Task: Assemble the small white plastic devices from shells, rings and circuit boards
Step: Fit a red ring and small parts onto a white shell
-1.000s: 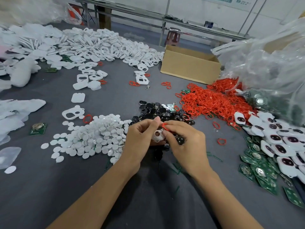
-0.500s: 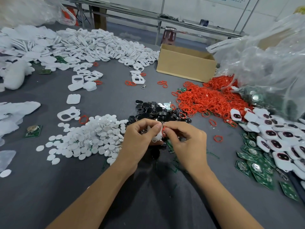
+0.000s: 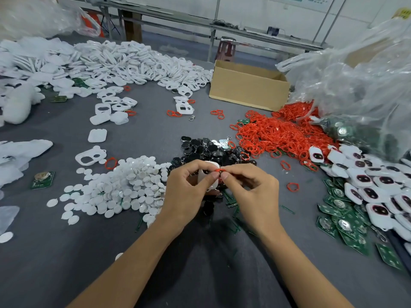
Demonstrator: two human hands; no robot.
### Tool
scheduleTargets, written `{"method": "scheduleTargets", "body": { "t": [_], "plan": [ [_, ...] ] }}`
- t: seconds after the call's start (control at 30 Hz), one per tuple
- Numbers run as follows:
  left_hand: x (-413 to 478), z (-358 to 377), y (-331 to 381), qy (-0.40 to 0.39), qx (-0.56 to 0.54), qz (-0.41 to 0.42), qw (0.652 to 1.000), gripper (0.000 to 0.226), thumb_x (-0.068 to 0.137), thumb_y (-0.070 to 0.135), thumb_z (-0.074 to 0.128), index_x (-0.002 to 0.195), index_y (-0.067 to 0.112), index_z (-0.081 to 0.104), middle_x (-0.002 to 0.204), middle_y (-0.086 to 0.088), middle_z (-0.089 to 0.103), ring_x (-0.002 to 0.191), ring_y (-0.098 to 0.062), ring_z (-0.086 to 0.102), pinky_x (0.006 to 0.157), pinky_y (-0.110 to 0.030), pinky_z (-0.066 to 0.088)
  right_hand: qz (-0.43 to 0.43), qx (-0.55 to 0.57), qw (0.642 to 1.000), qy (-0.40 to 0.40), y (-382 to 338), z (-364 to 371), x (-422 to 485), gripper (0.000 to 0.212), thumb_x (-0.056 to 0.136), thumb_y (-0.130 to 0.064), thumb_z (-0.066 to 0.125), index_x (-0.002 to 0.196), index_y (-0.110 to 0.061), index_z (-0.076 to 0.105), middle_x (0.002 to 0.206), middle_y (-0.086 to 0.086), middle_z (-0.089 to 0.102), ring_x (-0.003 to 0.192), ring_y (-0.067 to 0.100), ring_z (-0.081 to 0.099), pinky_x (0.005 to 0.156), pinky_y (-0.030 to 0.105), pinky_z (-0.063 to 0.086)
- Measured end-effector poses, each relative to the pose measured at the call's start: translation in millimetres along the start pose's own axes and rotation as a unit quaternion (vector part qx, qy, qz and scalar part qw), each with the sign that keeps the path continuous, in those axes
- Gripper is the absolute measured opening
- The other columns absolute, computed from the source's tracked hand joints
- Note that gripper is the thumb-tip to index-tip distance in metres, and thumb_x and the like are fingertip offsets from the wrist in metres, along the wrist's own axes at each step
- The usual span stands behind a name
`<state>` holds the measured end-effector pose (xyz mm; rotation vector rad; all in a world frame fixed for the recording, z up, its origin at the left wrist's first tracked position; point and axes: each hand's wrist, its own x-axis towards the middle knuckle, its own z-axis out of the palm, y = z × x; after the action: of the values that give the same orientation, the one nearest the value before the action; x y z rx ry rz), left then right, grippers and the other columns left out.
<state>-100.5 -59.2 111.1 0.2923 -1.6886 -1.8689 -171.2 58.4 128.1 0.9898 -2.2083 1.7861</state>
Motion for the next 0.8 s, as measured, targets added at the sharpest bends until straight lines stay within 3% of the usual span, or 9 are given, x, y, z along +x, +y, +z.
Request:
{"method": "scheduleTargets", "body": {
  "t": [0.2, 0.4, 0.57, 0.8],
  "plan": [
    [0.2, 0.7, -2.9, 0.003, 0.059, 0.030, 0.998, 0.018, 0.086, 0.004, 0.071, 0.082, 0.022, 0.073, 0.071, 0.010, 0.068, 0.067, -0.007, 0.065, 0.062, -0.028, 0.060, 0.093, 0.101, 0.990, -0.009, 0.5, -0.8, 0.9, 0.020, 0.077, 0.005, 0.071, 0.079, -0.013, 0.077, 0.077, 0.004, 0.074, 0.073, 0.019, 0.069, 0.069, 0.032, 0.055],
    [-0.2, 1.0, -3.6, 0.015, 0.063, 0.024, 0.998, 0.017, 0.086, 0.006, 0.071, 0.084, 0.022, 0.074, 0.081, 0.006, 0.072, 0.074, -0.011, 0.069, 0.063, -0.032, 0.061, 0.110, 0.152, 0.982, -0.021, 0.2, 0.1, 2.7, 0.025, 0.075, 0.012, 0.067, 0.079, -0.011, 0.077, 0.074, 0.005, 0.074, 0.071, 0.012, 0.069, 0.067, 0.018, 0.051],
    [-1.5, 0.7, -0.9, 0.008, 0.047, 0.004, 0.999, 0.014, 0.087, 0.009, 0.071, 0.088, 0.022, 0.076, 0.073, 0.008, 0.070, 0.071, -0.008, 0.067, 0.062, -0.029, 0.060, 0.118, 0.195, 0.973, -0.028, 0.9, -0.6, 1.9, 0.025, 0.075, 0.012, 0.067, 0.079, -0.010, 0.076, 0.074, 0.006, 0.074, 0.072, 0.014, 0.069, 0.068, 0.019, 0.052],
    [-0.5, -1.2, 3.8, 0.014, 0.004, -0.001, 1.000, 0.028, 0.084, 0.001, 0.072, 0.081, 0.028, 0.078, 0.087, 0.007, 0.075, 0.084, -0.008, 0.071, 0.065, -0.013, 0.054, 0.097, 0.181, 0.978, -0.041, 3.6, 1.0, -0.4, 0.018, 0.076, 0.012, 0.068, 0.081, -0.004, 0.075, 0.085, 0.010, 0.073, 0.078, 0.015, 0.068, 0.071, 0.023, 0.052]
  ]
}}
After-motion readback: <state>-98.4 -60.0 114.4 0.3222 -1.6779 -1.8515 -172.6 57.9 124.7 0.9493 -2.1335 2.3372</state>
